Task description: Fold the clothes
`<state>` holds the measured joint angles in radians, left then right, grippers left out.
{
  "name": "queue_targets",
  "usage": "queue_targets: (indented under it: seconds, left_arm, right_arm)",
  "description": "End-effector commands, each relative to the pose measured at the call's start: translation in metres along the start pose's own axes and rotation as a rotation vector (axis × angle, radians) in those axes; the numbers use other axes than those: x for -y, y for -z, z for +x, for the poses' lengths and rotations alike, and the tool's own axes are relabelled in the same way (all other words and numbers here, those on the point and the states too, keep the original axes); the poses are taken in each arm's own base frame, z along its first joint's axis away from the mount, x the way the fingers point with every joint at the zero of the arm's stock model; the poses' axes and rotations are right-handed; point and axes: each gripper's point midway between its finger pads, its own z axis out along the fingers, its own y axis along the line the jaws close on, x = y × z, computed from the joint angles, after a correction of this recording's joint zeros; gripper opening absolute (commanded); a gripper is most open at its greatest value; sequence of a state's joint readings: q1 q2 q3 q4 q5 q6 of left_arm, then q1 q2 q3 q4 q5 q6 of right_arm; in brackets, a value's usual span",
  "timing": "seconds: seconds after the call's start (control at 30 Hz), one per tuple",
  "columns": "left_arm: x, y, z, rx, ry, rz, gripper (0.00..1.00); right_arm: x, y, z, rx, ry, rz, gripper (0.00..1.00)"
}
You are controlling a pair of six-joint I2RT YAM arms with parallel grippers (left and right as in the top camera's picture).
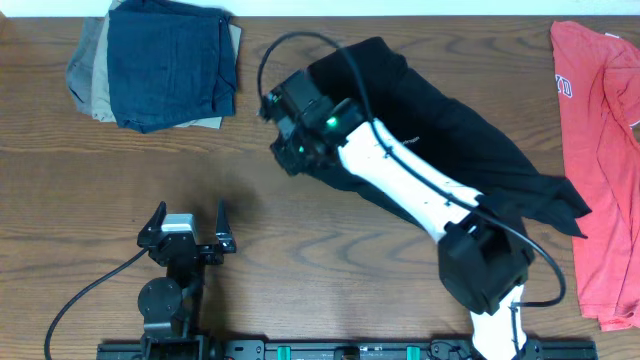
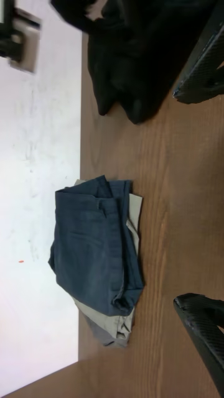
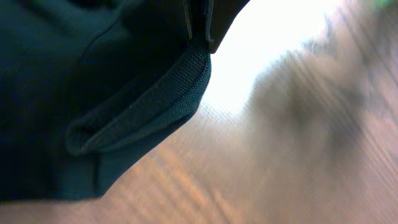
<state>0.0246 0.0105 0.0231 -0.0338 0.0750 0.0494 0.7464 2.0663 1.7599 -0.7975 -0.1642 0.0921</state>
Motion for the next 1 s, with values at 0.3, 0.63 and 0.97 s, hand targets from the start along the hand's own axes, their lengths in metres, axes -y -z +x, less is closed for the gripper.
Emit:
queue_targets:
  seconds: [0.3,0.63,0.97]
  left_arm:
    - [0.001,-0.001,0.015,-0.042,-0.001,0.007,0.98]
    - [0.001,-0.001,0.015,-0.042,-0.001,0.007,0.98]
    - [0.001,-0.001,0.015,-0.042,-0.001,0.007,0.98]
  right_arm:
    - [0.101,0.098,0.019,0.0,-0.296,0.177,0.36]
    - [0.24,0.184,0.132,-0.163,-0.77,0.372,0.99]
    - [0.306,0.219,0.271,-0.287,-1.401,0.49,0.99]
